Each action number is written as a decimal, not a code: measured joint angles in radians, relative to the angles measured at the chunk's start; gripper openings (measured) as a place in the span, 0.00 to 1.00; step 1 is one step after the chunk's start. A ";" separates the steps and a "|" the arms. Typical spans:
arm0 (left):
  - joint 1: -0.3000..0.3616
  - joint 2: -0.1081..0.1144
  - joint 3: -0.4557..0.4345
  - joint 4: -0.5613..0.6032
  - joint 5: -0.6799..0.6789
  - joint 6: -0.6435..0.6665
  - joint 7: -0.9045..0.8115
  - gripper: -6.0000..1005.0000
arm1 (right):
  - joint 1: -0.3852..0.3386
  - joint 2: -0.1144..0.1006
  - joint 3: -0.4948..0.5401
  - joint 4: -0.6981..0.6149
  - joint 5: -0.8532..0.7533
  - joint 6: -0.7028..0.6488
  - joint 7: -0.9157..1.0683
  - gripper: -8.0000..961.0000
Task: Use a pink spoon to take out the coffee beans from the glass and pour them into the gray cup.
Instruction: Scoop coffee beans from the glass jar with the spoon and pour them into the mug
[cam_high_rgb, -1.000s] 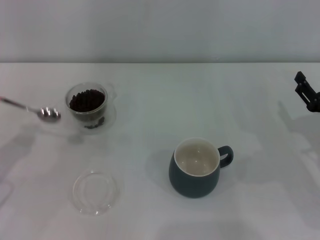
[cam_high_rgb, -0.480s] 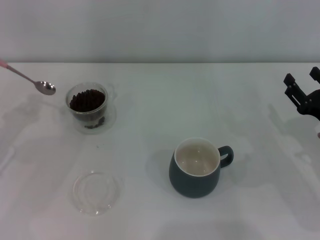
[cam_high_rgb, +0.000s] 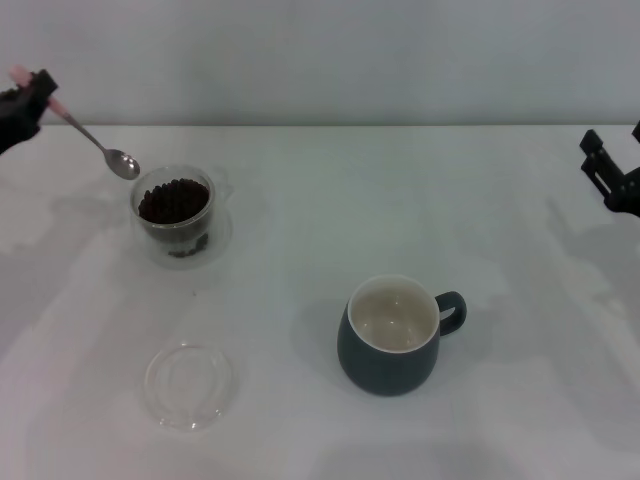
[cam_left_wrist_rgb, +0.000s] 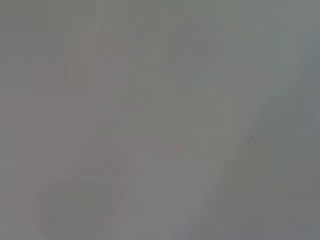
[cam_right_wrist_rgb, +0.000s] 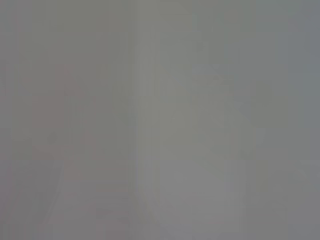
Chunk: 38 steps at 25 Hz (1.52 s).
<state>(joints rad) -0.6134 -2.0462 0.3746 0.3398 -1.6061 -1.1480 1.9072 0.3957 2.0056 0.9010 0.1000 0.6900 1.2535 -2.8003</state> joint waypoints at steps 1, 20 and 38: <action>-0.004 -0.003 0.001 -0.001 0.003 0.002 0.023 0.14 | 0.004 0.001 0.014 0.000 0.000 -0.008 -0.001 0.75; -0.013 -0.024 0.040 -0.061 0.004 0.019 0.143 0.13 | 0.073 -0.004 0.100 -0.010 0.000 -0.114 -0.032 0.75; -0.040 -0.030 0.039 -0.178 -0.032 0.111 0.163 0.13 | 0.073 -0.005 0.128 -0.011 0.000 -0.148 -0.073 0.75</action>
<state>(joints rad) -0.6533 -2.0762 0.4139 0.1618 -1.6386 -1.0371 2.0697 0.4689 2.0009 1.0295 0.0889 0.6903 1.1052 -2.8732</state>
